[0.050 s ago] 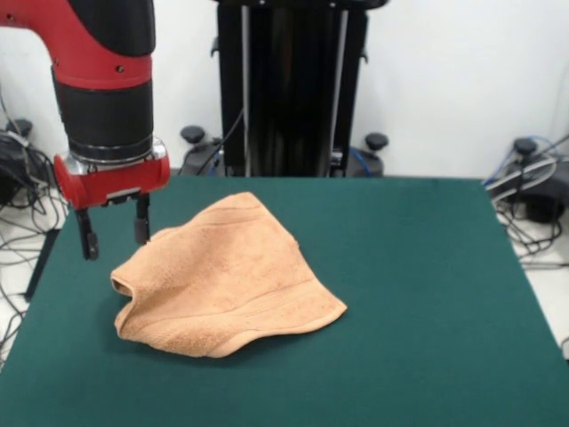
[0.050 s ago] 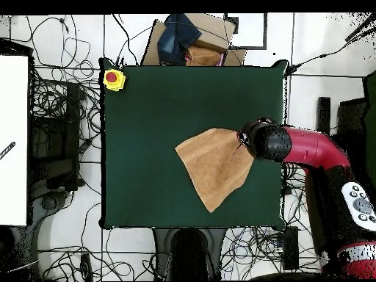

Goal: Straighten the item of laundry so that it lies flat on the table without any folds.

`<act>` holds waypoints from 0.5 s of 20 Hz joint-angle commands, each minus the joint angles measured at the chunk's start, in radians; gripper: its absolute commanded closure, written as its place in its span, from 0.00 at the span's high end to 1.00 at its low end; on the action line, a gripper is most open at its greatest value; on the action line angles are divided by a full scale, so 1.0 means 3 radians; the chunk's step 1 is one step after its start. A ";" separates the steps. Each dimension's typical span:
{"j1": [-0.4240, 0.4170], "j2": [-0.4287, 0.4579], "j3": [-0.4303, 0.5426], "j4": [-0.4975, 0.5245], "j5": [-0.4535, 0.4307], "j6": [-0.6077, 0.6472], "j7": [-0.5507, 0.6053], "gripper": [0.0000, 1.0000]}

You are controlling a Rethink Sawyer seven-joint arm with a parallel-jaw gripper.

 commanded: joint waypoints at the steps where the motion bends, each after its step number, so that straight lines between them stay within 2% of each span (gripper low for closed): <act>1: -0.0057 0.0245 0.0253 -0.0049 -0.0081 0.0371 -0.0459 1.00; 10: -0.0218 0.0445 0.0341 -0.0039 -0.0184 0.0389 -0.0665 1.00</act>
